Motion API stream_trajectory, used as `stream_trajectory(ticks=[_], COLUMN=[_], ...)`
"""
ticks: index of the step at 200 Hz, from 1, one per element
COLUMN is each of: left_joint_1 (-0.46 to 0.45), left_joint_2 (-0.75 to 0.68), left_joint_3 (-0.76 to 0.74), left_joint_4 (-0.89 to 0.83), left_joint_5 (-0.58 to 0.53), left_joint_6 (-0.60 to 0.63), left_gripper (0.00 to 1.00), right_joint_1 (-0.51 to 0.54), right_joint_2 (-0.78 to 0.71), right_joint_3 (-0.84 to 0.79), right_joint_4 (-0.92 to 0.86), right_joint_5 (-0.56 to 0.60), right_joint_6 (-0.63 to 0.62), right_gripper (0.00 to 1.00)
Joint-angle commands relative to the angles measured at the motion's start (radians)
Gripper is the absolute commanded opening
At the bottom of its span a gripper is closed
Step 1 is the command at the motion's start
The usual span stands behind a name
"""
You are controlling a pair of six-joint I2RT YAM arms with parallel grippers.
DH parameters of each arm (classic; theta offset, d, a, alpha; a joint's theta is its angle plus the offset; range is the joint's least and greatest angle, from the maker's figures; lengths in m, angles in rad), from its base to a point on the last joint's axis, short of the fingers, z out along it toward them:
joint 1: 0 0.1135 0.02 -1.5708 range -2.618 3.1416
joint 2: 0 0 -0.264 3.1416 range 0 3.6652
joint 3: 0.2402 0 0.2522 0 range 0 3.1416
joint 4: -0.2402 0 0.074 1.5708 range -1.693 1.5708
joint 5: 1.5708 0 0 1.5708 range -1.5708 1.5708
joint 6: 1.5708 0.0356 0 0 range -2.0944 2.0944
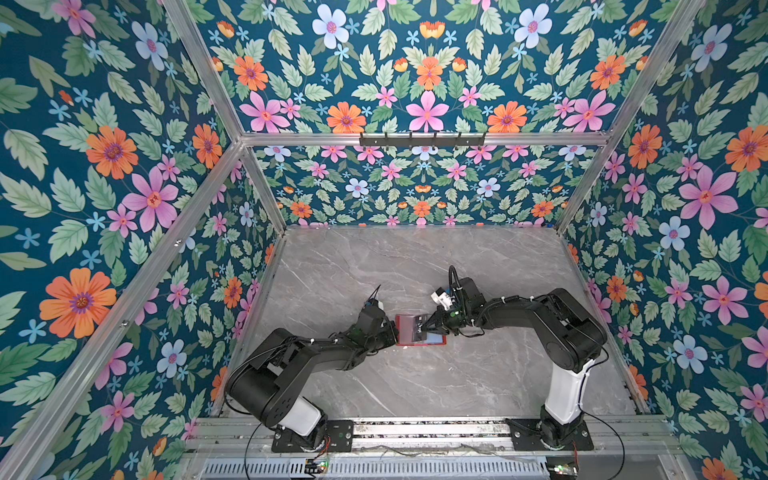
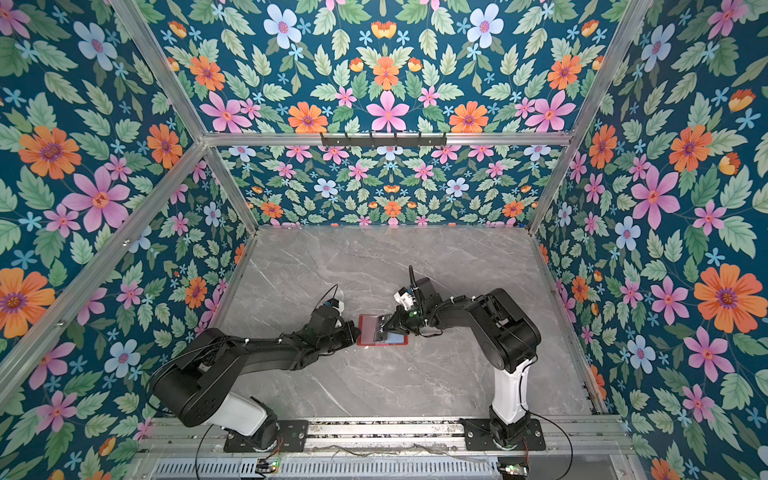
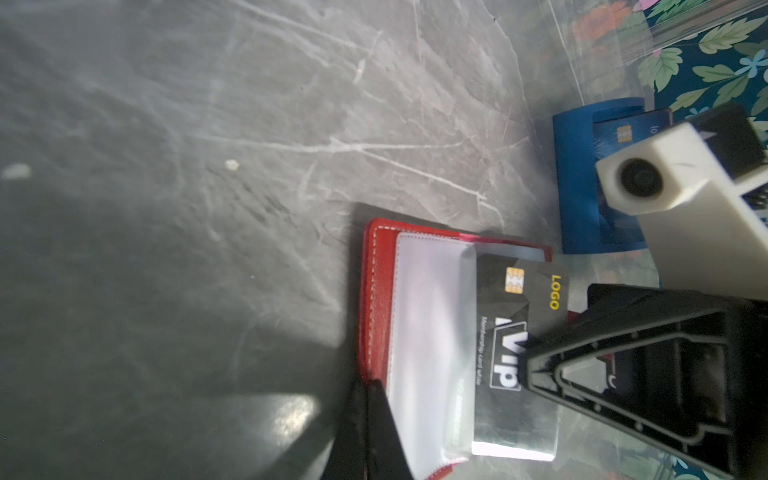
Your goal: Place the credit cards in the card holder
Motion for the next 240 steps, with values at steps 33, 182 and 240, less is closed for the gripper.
stream_trajectory(ticks=[33,182,240], left_joint_1=[-0.005,-0.005,-0.006], left_joint_2=[-0.002,-0.030,-0.028], left_joint_3=[-0.010,-0.004,0.000], left_joint_4=[-0.147,-0.158,-0.158], left_joint_5=[0.022,0.025,0.027], left_joint_6=[0.016,0.027,0.027], left_gripper=[0.00,0.00,0.00], right_joint_1=[0.005,0.127,0.162], right_joint_2=[-0.034,-0.111,-0.061], right_joint_3=[0.030,0.215,0.264], right_joint_4=[-0.121,-0.615,-0.693], right_joint_5=[0.081,0.611,0.652], right_joint_6=[-0.070,-0.211,-0.217], right_gripper=[0.36,0.38,0.14])
